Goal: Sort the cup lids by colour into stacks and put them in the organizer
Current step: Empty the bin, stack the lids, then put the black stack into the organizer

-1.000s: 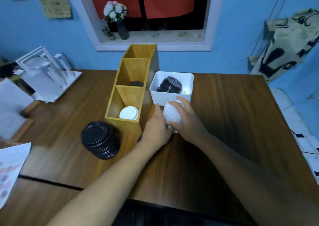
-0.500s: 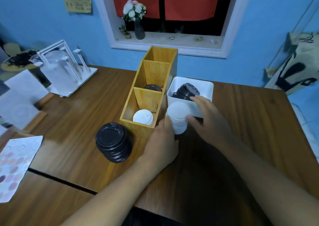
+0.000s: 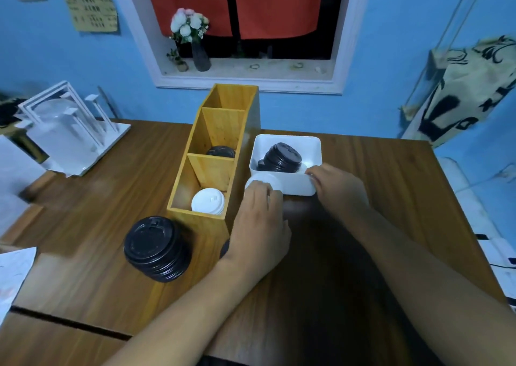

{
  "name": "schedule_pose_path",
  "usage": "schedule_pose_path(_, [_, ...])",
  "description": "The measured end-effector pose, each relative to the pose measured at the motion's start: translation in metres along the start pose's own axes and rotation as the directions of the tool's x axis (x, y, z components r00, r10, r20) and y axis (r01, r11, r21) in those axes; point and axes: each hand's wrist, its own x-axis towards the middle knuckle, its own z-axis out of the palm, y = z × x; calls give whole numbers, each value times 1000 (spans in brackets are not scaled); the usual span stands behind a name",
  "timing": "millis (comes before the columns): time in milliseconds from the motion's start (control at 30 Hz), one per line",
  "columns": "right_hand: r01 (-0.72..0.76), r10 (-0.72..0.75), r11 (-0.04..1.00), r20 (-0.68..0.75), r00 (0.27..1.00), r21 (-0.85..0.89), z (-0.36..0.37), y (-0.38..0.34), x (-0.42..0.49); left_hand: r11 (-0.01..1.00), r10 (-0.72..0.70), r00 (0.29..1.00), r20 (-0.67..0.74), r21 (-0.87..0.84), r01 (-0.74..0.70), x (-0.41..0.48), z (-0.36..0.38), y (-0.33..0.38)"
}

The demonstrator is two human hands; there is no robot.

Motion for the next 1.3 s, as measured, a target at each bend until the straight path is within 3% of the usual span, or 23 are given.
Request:
schedule_pose_path(100, [-6, 7, 1000, 8, 1000, -20, -4, 11, -7, 984, 172, 985, 13, 48, -172, -2, 15, 10])
schedule_pose_path(200, [1, 5, 997, -78, 997, 73, -14, 14, -7, 907, 373, 905, 206, 126, -402, -7, 33, 23])
schedule_pose_path(300, [11, 16, 979, -132, 991, 202, -27, 3, 14, 940, 320, 842, 435, -34, -340, -12, 51, 28])
schedule_pose_path(433, [-76, 58, 971, 84, 995, 226, -24, -22, 61, 983, 180, 754, 632, -85, -163, -16, 67, 29])
schedule_pose_path(567, [-209, 162, 965, 268, 950, 159, -4, -36, 94, 988, 154, 763, 628, -99, -119, -20, 75, 24])
schedule_pose_path(700, [-294, 231, 936, 295, 927, 191, 2, -39, 102, 987, 159, 766, 623, -92, -130, -24, 76, 19])
schedule_pose_path(867, [-284, 250, 888, 138, 958, 361, -26, -36, 82, 992, 124, 770, 626, -85, -91, -31, 68, 18])
schedule_pose_path(1000, [-165, 203, 886, -43, 978, 433, -60, -17, 23, 996, 74, 795, 602, -9, -86, -41, 63, 14])
schedule_pose_path(1100, [-106, 129, 926, -38, 991, 361, -55, -2, -43, 995, 67, 804, 590, 20, -97, -43, 64, 14])
schedule_pose_path(1233, [-134, 109, 973, 136, 985, 188, -6, 19, -100, 993, 86, 810, 581, 12, -114, -39, 55, 14])
schedule_pose_path(1300, [-109, 86, 986, 171, 981, 128, 14, 25, -115, 987, 156, 847, 509, -51, -152, -34, 47, 10])
